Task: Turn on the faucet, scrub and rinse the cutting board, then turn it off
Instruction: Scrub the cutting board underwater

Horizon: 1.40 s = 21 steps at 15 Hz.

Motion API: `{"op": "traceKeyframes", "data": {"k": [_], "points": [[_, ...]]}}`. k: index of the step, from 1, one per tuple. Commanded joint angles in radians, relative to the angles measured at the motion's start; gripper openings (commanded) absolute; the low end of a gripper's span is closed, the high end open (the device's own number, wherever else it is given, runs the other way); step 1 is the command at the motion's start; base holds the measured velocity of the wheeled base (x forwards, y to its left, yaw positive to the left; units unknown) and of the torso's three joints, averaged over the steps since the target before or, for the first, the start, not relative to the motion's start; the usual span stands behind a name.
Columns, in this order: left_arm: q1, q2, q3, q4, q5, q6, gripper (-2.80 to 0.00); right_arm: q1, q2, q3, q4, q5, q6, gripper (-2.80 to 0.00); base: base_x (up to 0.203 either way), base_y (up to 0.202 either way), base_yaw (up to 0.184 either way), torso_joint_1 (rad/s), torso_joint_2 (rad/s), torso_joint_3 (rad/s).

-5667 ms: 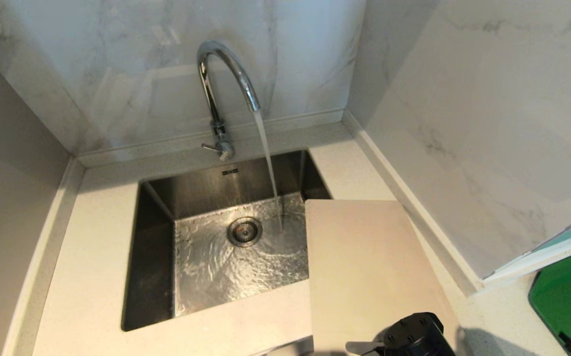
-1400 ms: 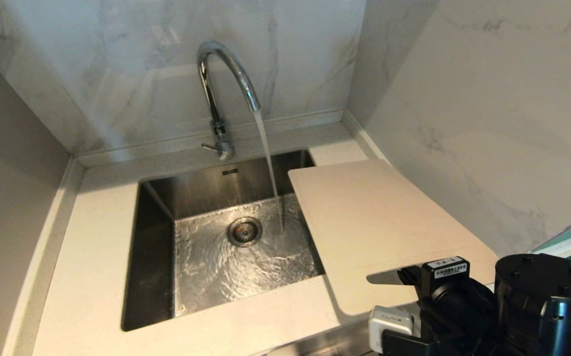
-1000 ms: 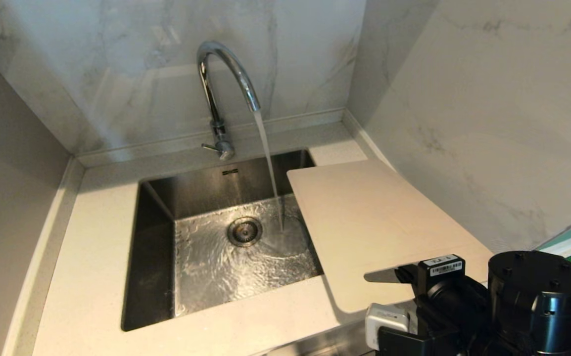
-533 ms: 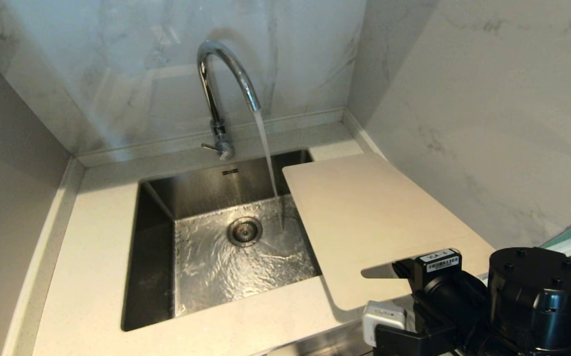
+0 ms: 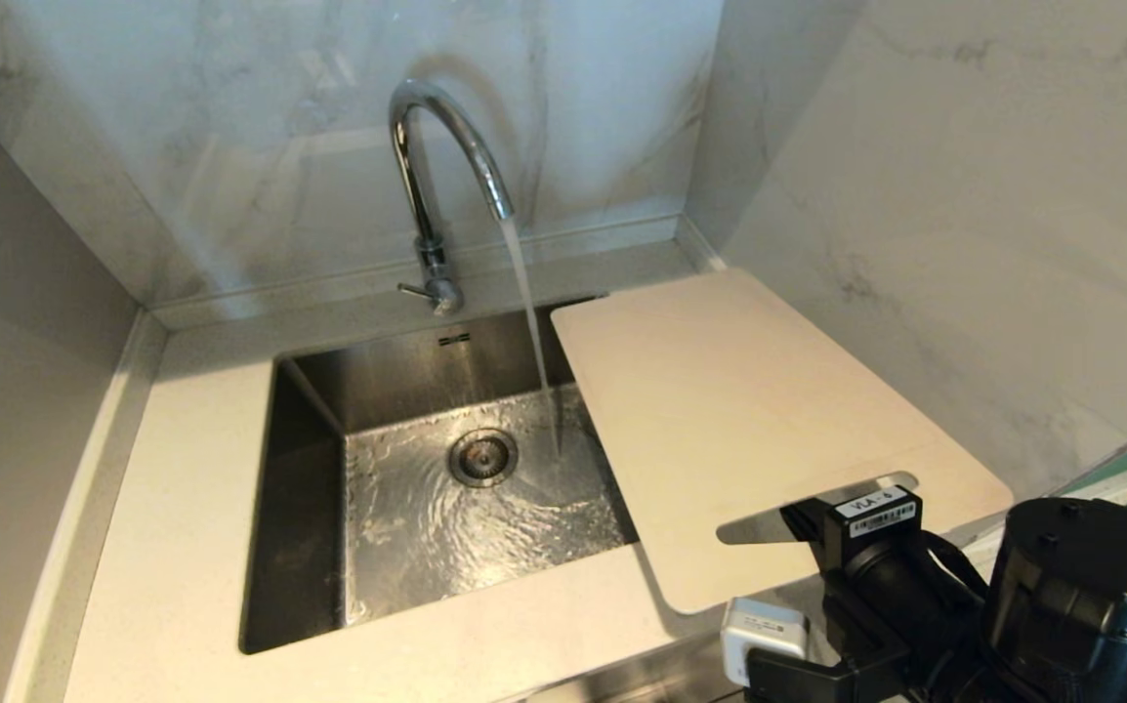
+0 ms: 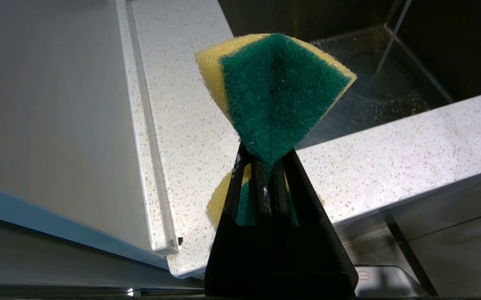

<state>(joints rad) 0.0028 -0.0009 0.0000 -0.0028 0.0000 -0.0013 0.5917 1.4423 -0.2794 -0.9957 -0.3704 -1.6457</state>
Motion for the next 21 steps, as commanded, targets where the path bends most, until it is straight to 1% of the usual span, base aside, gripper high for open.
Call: {"op": "traceKeyframes", "data": {"k": [1, 8, 9, 10, 11, 13, 16, 20, 21], "points": [[0.0, -0.001, 0.0, 0.0, 0.0, 0.0, -2.8, 0.0, 0.001, 0.011, -0.009, -0.002, -0.009, -2.8, 0.0, 0.0, 0.0, 0.0, 0.0, 0.0], [0.0, -0.001, 0.0, 0.0, 0.0, 0.0, -2.8, 0.0, 0.021, 0.0, -0.012, -0.002, -0.014, -2.8, 0.0, 0.0, 0.0, 0.0, 0.0, 0.0], [0.0, -0.001, 0.0, 0.0, 0.0, 0.0, -2.8, 0.0, 0.02, -0.001, -0.017, -0.002, -0.031, -2.8, 0.0, 0.0, 0.0, 0.0, 0.0, 0.0], [0.0, -0.001, 0.0, 0.0, 0.0, 0.0, -2.8, 0.0, 0.02, -0.001, -0.042, -0.002, -0.065, -2.8, 0.0, 0.0, 0.0, 0.0, 0.0, 0.0], [0.0, -0.001, 0.0, 0.0, 0.0, 0.0, -2.8, 0.0, 0.028, -0.001, -0.077, -0.002, -0.102, -2.8, 0.0, 0.0, 0.0, 0.0, 0.0, 0.0], [0.0, -0.001, 0.0, 0.0, 0.0, 0.0, -2.8, 0.0, 0.044, -0.001, -0.146, -0.002, -0.148, -2.8, 0.0, 0.0, 0.0, 0.0, 0.0, 0.0], [0.0, -0.001, 0.0, 0.0, 0.0, 0.0, -2.8, 0.0, 0.039, -0.003, -0.185, -0.001, -0.222, -2.8, 0.0, 0.0, 0.0, 0.0, 0.0, 0.0], [0.0, -0.001, 0.0, 0.0, 0.0, 0.0, -2.8, 0.0, 0.061, -0.027, -0.189, 0.01, -0.215, -2.8, 0.0, 0.0, 0.0, 0.0, 0.0, 0.0], [0.0, -0.001, 0.0, 0.0, 0.0, 0.0, -2.8, 0.0, 0.06, -0.031, -0.188, 0.037, -0.213, -2.8, 0.0, 0.0, 0.0, 0.0, 0.0, 0.0]]}}
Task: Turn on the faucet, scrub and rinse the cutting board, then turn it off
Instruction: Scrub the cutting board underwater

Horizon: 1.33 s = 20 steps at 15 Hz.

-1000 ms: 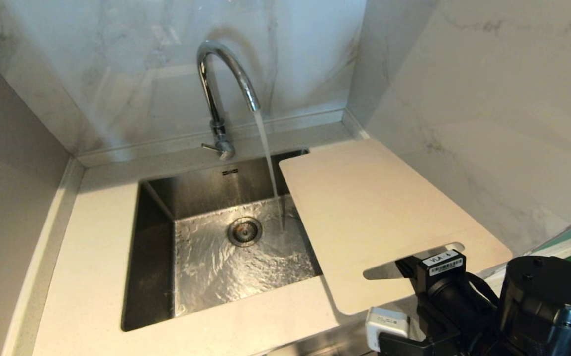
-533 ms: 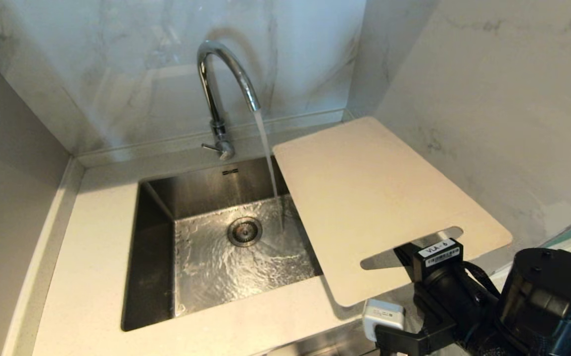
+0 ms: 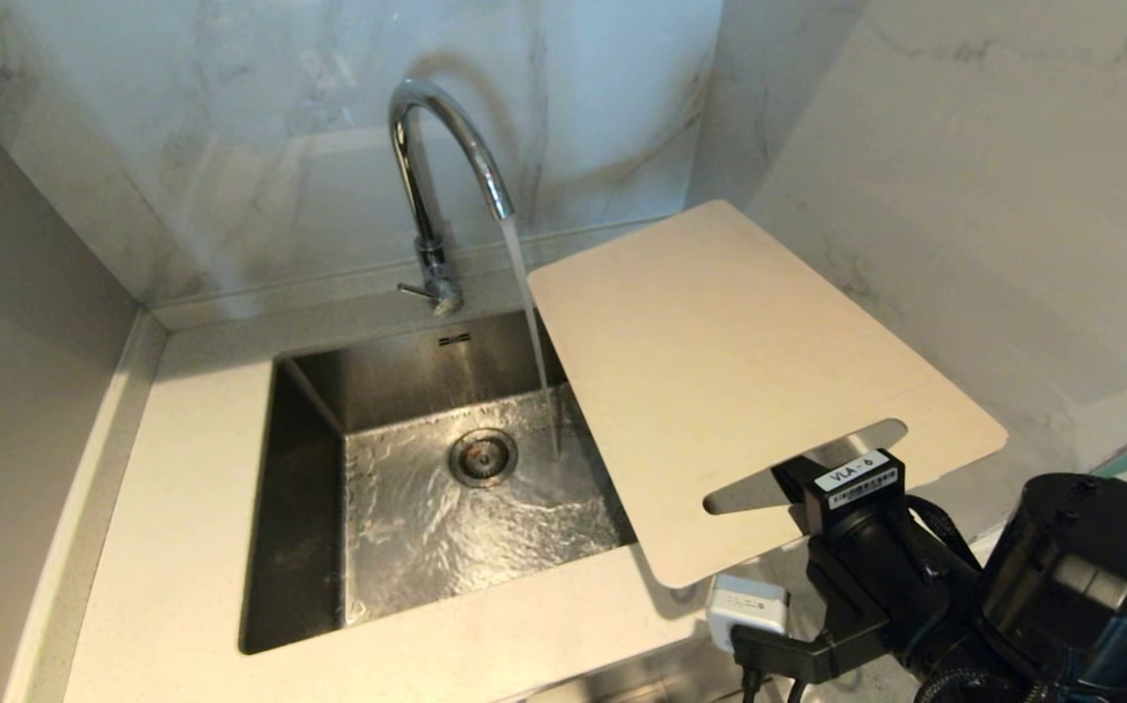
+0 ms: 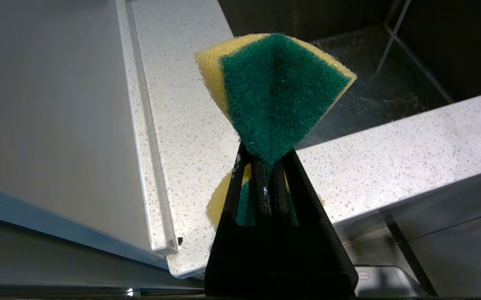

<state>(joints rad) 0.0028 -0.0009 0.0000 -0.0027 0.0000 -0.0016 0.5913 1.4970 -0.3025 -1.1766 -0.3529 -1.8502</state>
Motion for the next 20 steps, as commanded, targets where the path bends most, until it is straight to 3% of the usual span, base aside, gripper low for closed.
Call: {"op": "traceKeyframes", "data": {"k": [1, 16, 20], "points": [[0.0, -0.001, 0.0, 0.0, 0.0, 0.0, -2.8, 0.001, 0.006, -0.014, -0.007, 0.037, -0.007, -2.8, 0.0, 0.0, 0.0, 0.0, 0.0, 0.0], [0.0, -0.001, 0.0, 0.0, 0.0, 0.0, -2.8, 0.035, 0.002, -0.024, -0.009, 0.039, -0.003, -2.8, 0.0, 0.0, 0.0, 0.0, 0.0, 0.0], [0.0, -0.001, 0.0, 0.0, 0.0, 0.0, -2.8, 0.076, 0.03, -0.008, 0.001, 0.038, 0.101, -2.8, 0.0, 0.0, 0.0, 0.0, 0.0, 0.0]]}}
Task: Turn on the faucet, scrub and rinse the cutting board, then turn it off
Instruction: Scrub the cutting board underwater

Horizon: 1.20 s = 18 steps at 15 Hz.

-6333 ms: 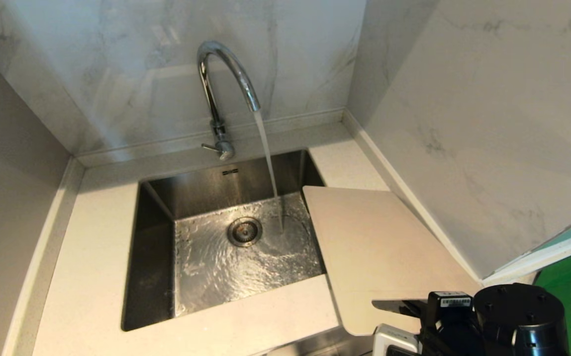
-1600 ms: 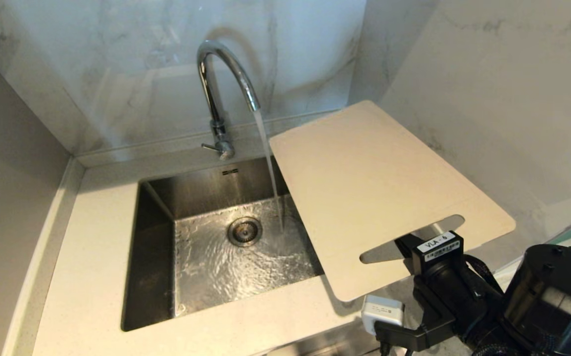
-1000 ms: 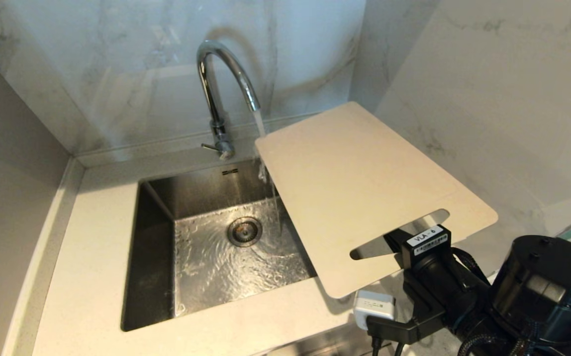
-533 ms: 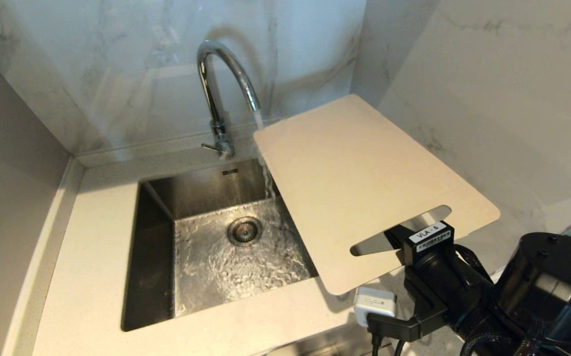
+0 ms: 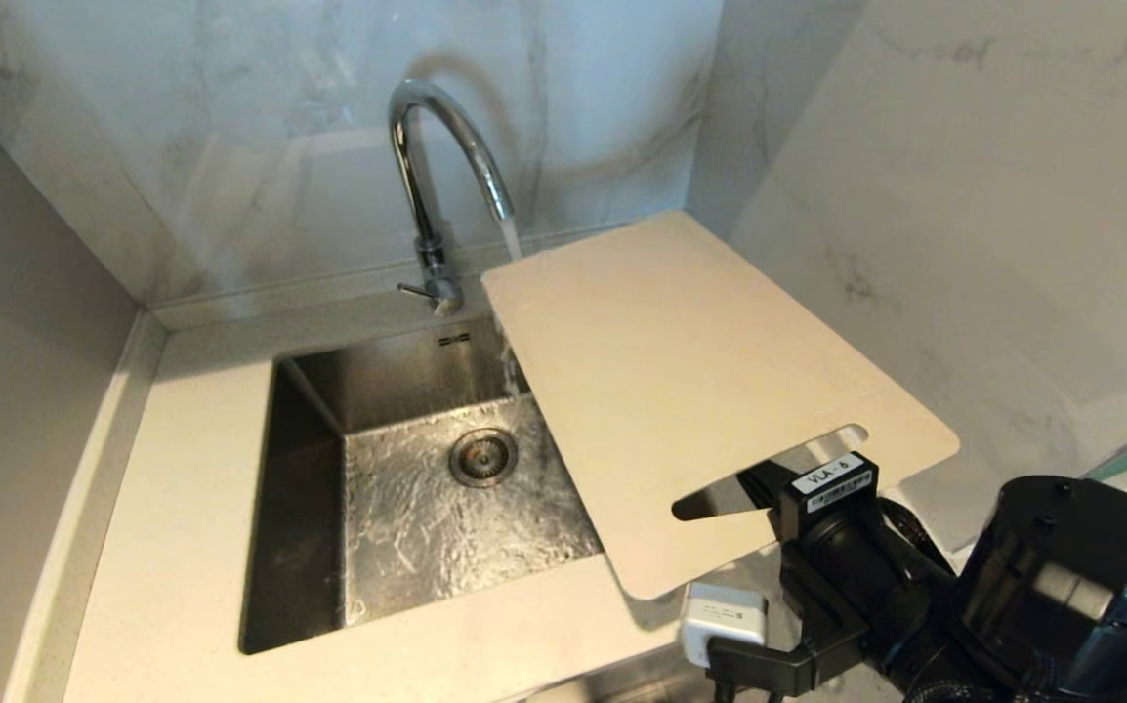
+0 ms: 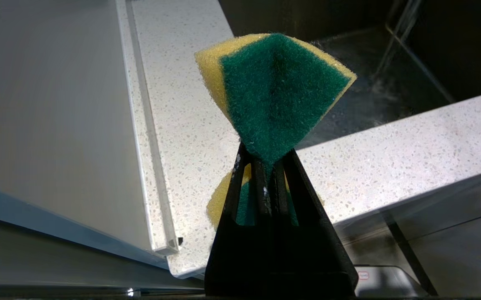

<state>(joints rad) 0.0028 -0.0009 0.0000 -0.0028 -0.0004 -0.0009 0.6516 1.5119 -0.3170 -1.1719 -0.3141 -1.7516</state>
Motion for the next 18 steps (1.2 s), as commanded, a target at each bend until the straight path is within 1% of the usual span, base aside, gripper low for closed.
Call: {"op": "traceKeyframes", "data": {"k": [1, 4, 5, 6, 7, 8, 10, 11, 12, 13, 14, 18], "points": [[0.0, -0.001, 0.0, 0.0, 0.0, -0.001, -2.8, 0.016, 0.02, 0.019, -0.002, 0.0, 0.009, -2.8, 0.0, 0.0, 0.0, 0.0, 0.0, 0.0], [0.0, -0.001, 0.0, 0.0, 0.0, -0.001, -2.8, 0.017, 0.019, 0.068, 0.004, 0.004, 0.024, -2.8, 0.0, 0.0, 0.0, 0.0, 0.0, 0.0], [0.0, -0.001, 0.0, 0.0, 0.0, -0.001, -2.8, 0.017, 0.018, 0.07, 0.014, 0.027, 0.035, -2.8, 0.0, 0.0, 0.0, 0.0, 0.0, 0.0], [0.0, -0.001, 0.0, 0.0, 0.0, -0.001, -2.8, 0.016, 0.019, 0.069, 0.039, 0.063, 0.069, -2.8, 0.0, 0.0, 0.0, 0.0, 0.0, 0.0], [0.0, -0.001, 0.0, 0.0, 0.0, -0.001, -2.8, 0.017, 0.02, 0.058, 0.087, 0.108, 0.094, -2.8, 0.0, 0.0, 0.0, 0.0, 0.0, 0.0], [0.0, -0.001, 0.0, 0.0, 0.0, -0.001, -2.8, 0.016, 0.019, 0.043, 0.118, 0.144, 0.104, -2.8, 0.0, 0.0, 0.0, 0.0, 0.0, 0.0], [0.0, -0.001, 0.0, 0.0, 0.0, -0.001, -2.8, 0.016, 0.019, 0.044, 0.12, 0.152, 0.104, -2.8, 0.0, 0.0, 0.0, 0.0, 0.0, 0.0], [0.0, -0.001, 0.0, 0.0, 0.0, -0.001, -2.8, 0.016, 0.023, 0.04, 0.121, 0.169, 0.104, -2.8, 0.0, 0.0, 0.0, 0.0, 0.0, 0.0], [0.0, -0.001, 0.0, 0.0, 0.0, -0.001, -2.8, 0.017, 0.031, 0.036, 0.126, 0.208, 0.104, -2.8, 0.0, 0.0, 0.0, 0.0, 0.0, 0.0], [0.0, -0.001, 0.0, 0.0, 0.0, -0.001, -2.8, 0.016, 0.035, 0.017, 0.145, 0.267, 0.103, -2.8, 0.0, 0.0, 0.0, 0.0, 0.0, 0.0], [0.0, -0.001, 0.0, 0.0, 0.0, -0.001, -2.8, 0.016, 0.036, -0.002, 0.177, 0.31, 0.1, -2.8, 0.0, 0.0, 0.0, 0.0, 0.0, 0.0], [0.0, -0.001, 0.0, 0.0, 0.0, -0.001, -2.8, 0.016, 0.056, -0.005, 0.192, 0.341, 0.095, -2.8, 0.0, 0.0, 0.0, 0.0, 0.0, 0.0]]}}
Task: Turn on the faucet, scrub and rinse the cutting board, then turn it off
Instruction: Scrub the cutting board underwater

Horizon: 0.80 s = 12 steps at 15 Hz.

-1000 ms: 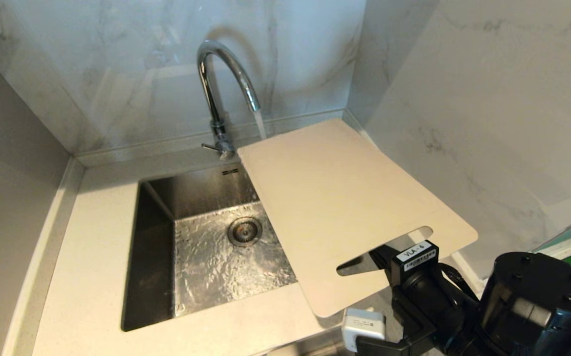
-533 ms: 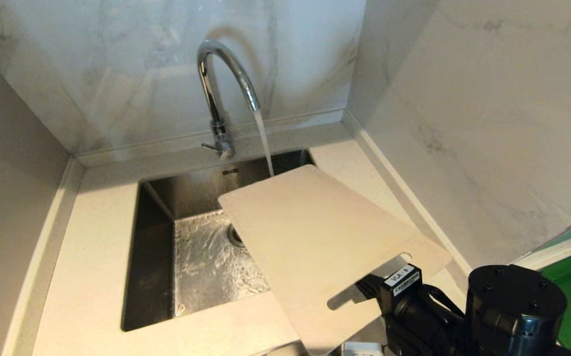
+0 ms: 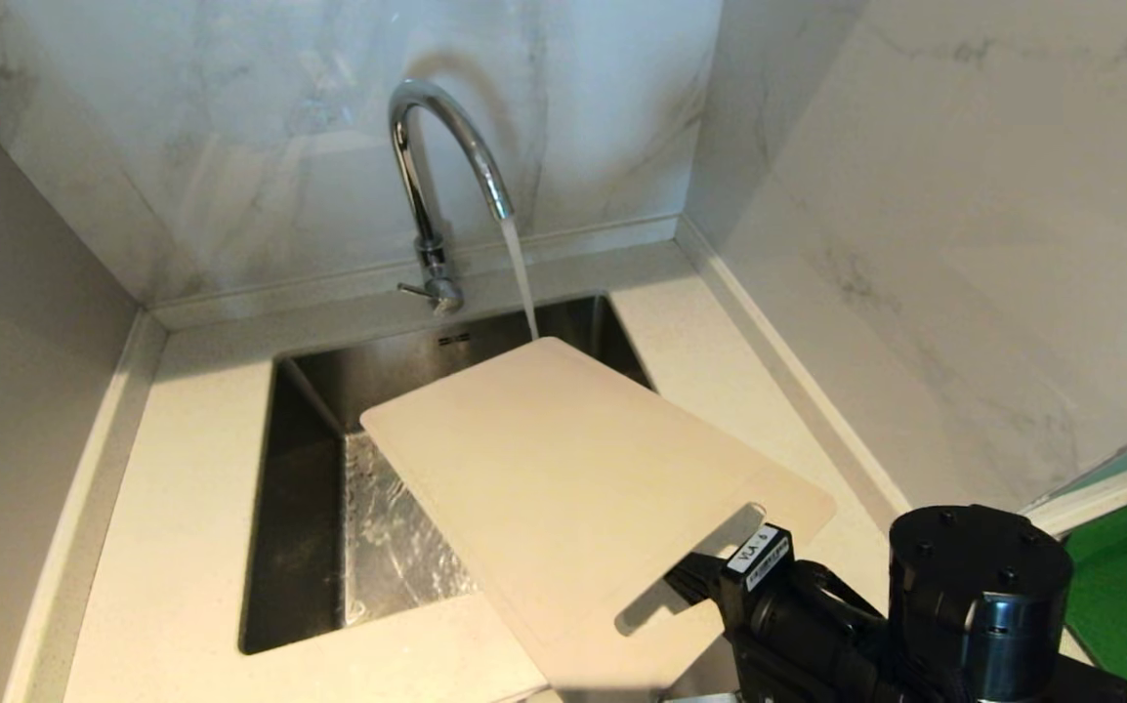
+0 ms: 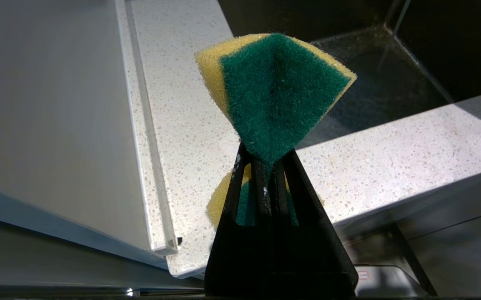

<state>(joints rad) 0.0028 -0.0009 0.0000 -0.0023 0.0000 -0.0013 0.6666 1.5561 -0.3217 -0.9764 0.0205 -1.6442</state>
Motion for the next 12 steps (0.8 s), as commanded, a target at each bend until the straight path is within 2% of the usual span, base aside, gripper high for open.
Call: {"op": "traceKeyframes", "data": {"k": [1, 12], "points": [[0.0, -0.001, 0.0, -0.001, 0.0, 0.0, -2.8, 0.001, 0.013, 0.002, -0.004, 0.01, -0.022, -2.8, 0.0, 0.0, 0.0, 0.0, 0.0, 0.0], [0.0, -0.001, 0.0, -0.001, 0.0, 0.0, -2.8, -0.004, 0.015, 0.016, -0.005, 0.013, -0.046, -2.8, 0.0, 0.0, 0.0, 0.0, 0.0, 0.0]]}}
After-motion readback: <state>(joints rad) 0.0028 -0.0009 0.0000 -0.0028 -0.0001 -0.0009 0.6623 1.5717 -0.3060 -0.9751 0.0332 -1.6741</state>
